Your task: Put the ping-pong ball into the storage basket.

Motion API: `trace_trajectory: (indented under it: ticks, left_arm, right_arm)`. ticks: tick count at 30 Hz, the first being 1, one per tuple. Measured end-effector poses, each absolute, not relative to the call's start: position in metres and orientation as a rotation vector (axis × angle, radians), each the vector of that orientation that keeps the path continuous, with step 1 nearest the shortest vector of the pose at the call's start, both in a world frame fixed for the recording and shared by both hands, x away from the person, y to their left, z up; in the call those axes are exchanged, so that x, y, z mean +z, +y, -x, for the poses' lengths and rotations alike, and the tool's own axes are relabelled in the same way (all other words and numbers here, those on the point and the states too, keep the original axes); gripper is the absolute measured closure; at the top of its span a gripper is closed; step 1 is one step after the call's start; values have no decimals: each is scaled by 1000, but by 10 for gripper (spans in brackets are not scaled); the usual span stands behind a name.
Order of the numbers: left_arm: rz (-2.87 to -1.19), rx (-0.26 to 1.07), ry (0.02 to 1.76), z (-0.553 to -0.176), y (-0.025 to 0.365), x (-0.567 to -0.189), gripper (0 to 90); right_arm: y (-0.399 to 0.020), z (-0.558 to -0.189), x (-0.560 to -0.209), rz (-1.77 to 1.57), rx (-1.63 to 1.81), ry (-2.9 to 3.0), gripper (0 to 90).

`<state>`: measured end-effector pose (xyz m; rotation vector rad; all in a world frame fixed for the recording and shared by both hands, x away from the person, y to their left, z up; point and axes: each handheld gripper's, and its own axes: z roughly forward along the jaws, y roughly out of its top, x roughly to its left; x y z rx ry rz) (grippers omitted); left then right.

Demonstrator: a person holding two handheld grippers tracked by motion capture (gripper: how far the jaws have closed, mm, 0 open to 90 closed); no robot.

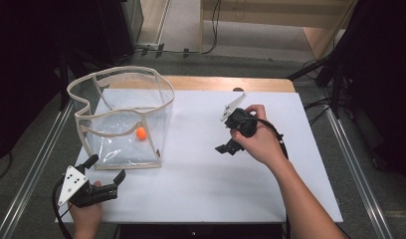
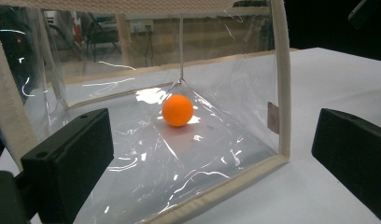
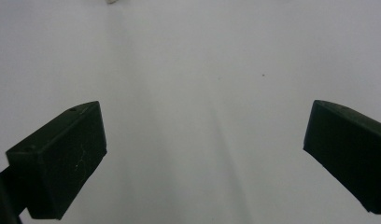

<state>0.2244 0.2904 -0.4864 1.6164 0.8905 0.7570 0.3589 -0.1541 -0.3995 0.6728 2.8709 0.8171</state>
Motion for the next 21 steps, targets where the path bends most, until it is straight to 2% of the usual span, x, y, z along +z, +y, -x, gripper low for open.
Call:
trace_trajectory:
  ticks: [21]
  left_arm:
    - [-1616, 757, 892, -224, 290, -486, 0]
  right_arm:
    - [-192, -340, -439, -801, 879, 2806, 0]
